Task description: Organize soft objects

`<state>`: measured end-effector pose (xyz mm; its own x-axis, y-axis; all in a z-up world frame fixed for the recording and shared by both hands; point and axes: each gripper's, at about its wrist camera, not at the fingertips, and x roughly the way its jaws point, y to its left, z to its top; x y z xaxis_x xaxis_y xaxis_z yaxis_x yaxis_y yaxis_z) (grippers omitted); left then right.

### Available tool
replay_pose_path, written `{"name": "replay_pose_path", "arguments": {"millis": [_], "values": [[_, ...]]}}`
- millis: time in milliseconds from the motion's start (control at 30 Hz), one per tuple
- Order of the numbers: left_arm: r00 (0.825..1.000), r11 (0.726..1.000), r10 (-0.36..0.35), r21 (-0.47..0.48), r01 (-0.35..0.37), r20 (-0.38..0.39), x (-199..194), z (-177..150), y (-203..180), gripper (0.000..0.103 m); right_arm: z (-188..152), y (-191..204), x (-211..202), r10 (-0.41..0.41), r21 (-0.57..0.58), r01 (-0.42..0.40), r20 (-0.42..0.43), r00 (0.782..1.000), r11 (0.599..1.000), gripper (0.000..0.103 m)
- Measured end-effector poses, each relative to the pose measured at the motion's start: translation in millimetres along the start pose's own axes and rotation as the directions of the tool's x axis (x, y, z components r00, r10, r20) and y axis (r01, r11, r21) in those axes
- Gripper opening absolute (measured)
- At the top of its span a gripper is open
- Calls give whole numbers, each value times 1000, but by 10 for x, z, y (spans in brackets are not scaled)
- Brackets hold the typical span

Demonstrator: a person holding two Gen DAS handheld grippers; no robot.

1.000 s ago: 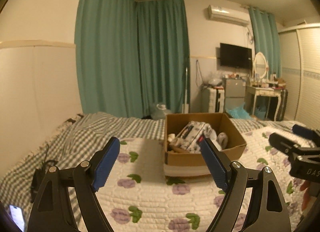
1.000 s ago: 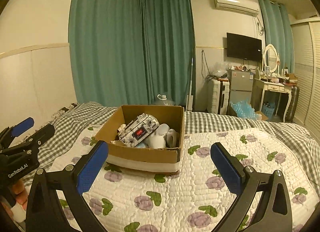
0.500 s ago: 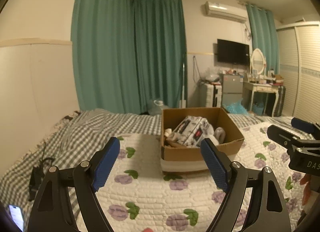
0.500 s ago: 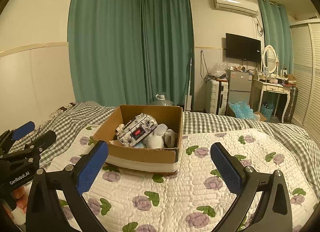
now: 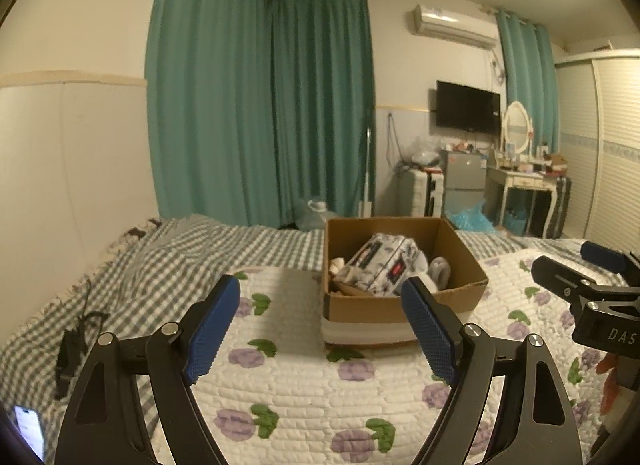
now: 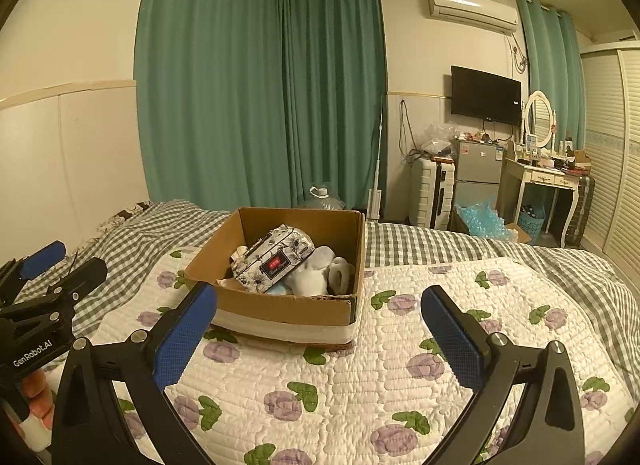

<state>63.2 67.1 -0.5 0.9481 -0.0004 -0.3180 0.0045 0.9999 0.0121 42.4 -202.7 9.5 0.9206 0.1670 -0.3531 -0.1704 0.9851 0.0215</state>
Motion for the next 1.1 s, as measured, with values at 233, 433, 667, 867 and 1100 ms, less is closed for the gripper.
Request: {"name": "replay_pose_path", "arguments": {"millis": [233,433,667,867,1100], "values": [[1000,1000,7,6,-7,1,-1,-2,-7,84,-2,6,14,0,2,0,-8,1000,1000,103],[1000,1000,8,17,-8,1,21,11,24,84,-6,3,16,-2,3,2,-10,1000,1000,103],[1000,1000,7,18,-7,-1,22,5,29,84,-23,19,32,-4,2,4,-14,1000,1000,103],[1000,1000,5,19,-5,-1,24,6,35,84,-31,21,34,-4,4,4,-16,1000,1000,103],[1000,1000,6,20,-6,-1,22,5,28,84,-55,14,35,-6,2,6,-17,1000,1000,103]]}}
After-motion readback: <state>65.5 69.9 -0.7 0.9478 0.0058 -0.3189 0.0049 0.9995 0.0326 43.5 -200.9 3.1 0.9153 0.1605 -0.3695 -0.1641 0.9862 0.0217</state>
